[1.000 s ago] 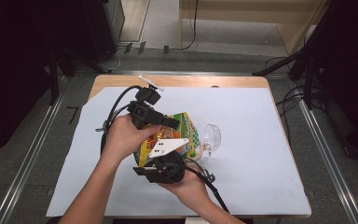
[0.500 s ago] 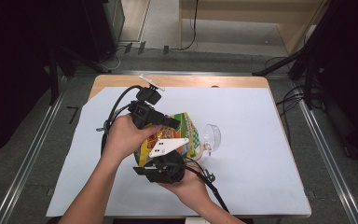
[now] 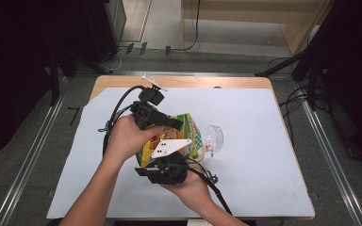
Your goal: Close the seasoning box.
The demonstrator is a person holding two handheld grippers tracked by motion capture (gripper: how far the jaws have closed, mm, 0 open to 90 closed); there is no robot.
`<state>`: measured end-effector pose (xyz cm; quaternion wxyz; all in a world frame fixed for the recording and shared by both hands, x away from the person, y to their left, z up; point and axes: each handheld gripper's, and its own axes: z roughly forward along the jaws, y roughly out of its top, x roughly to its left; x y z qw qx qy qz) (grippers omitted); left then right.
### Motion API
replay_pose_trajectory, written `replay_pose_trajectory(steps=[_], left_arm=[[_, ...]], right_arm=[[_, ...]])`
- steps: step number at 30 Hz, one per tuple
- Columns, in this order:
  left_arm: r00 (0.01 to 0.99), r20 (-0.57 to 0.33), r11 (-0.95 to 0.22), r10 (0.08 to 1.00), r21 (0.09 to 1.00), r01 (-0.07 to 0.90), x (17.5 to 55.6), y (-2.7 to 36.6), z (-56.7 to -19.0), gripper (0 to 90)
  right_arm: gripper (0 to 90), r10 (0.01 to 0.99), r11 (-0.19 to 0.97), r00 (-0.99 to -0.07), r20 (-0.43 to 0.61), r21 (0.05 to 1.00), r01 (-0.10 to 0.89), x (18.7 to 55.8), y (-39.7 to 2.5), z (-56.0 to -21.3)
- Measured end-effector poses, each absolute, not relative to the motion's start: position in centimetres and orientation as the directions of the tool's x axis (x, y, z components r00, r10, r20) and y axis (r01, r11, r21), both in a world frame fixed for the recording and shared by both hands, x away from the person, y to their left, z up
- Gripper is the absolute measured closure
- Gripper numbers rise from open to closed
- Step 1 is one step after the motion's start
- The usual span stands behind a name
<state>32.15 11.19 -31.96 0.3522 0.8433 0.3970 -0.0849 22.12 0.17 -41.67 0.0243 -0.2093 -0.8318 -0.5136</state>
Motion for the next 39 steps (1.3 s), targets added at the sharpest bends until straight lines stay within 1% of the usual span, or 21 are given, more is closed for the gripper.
replay_pose_trajectory(steps=[39], left_arm=[[0.666, -0.431, -0.426, 0.61, 0.53, 0.733, 32.34, 11.27, -32.08, 76.2]], right_arm=[[72.7, 0.328, 0.391, -0.912, 0.247, 0.843, 0.37, 22.08, 0.05, -41.45]])
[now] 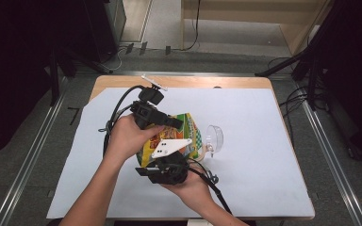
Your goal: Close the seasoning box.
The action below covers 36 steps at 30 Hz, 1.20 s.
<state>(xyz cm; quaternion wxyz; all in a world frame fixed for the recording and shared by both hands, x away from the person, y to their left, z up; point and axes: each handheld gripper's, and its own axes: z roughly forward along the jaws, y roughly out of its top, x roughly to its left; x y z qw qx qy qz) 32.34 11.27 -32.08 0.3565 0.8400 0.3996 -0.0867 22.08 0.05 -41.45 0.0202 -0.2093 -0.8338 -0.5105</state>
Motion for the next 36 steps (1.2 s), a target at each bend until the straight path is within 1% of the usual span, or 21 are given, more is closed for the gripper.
replay_pose_trajectory(steps=[15, 25, 36], left_arm=[[0.666, -0.426, -0.43, 0.612, 0.528, 0.732, 32.37, 11.24, -32.18, 76.4], [0.663, -0.428, -0.431, 0.615, 0.521, 0.736, 32.4, 11.14, -32.39, 77.7], [0.662, -0.416, -0.432, 0.623, 0.523, 0.735, 32.23, 11.3, -32.3, 78.3]], right_arm=[[74.0, 0.329, 0.399, -0.919, 0.219, 0.849, 0.345, 22.02, 0.1, -41.47], [74.4, 0.335, 0.386, -0.913, 0.232, 0.85, 0.358, 21.96, 0.12, -41.82], [74.8, 0.335, 0.377, -0.917, 0.218, 0.861, 0.343, 21.83, 0.21, -42.01]])
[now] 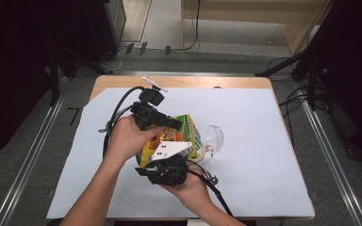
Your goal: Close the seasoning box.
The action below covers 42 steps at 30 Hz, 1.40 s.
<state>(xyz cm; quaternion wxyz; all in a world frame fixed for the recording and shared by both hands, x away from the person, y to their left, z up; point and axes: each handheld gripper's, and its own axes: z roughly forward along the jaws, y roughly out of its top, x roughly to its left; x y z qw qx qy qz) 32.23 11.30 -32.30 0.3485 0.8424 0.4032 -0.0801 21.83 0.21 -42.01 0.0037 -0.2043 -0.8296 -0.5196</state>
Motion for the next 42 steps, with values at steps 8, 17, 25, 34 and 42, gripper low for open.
replay_pose_trajectory(steps=[8, 17, 25, 34, 42], left_arm=[[0.661, -0.397, -0.426, 0.637, 0.534, 0.731, 31.82, 11.54, -32.05, 78.6], [0.659, -0.383, -0.413, 0.648, 0.55, 0.726, 31.57, 11.66, -32.05, 78.4], [0.657, -0.388, -0.405, 0.646, 0.556, 0.726, 31.63, 11.85, -32.2, 78.4], [0.657, -0.394, -0.408, 0.643, 0.55, 0.729, 31.68, 11.92, -32.22, 78.3], [0.654, -0.411, -0.405, 0.635, 0.544, 0.735, 31.81, 11.88, -32.28, 78.2]], right_arm=[[74.6, 0.34, 0.368, -0.92, 0.195, 0.873, 0.321, 21.63, 0.42, -42.09], [74.5, 0.339, 0.371, -0.922, 0.188, 0.874, 0.315, 21.65, 0.42, -42.11], [74.6, 0.336, 0.376, -0.923, 0.188, 0.872, 0.315, 21.78, 0.5, -42.21], [74.6, 0.332, 0.378, -0.925, 0.187, 0.872, 0.311, 21.68, 0.49, -42.09], [74.8, 0.333, 0.379, -0.923, 0.192, 0.869, 0.317, 21.65, 0.44, -41.99]])
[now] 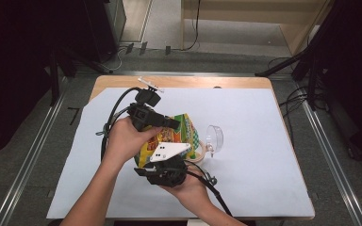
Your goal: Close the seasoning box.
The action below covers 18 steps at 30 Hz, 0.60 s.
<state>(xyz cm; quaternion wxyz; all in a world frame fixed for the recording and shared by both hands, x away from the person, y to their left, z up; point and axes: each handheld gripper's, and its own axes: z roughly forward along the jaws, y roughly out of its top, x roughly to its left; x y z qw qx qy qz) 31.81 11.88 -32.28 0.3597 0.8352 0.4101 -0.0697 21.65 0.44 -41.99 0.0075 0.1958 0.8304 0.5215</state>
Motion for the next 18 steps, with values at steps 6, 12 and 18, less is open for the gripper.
replay_pose_trajectory(steps=[6, 12, 18], left_arm=[[0.656, -0.411, -0.407, 0.633, 0.544, 0.734, 31.8, 11.89, -32.31, 78.2], [0.658, -0.411, -0.406, 0.631, 0.548, 0.732, 31.76, 11.86, -32.28, 78.2], [0.658, -0.414, -0.407, 0.629, 0.546, 0.732, 31.65, 11.84, -32.17, 78.2]], right_arm=[[74.9, 0.332, 0.383, -0.925, 0.184, 0.87, 0.31, 21.72, 0.42, -42.06], [75.0, 0.331, 0.382, -0.924, 0.191, 0.868, 0.316, 21.69, 0.41, -42.03], [75.1, 0.331, 0.38, -0.925, 0.187, 0.871, 0.312, 21.63, 0.39, -41.97]])
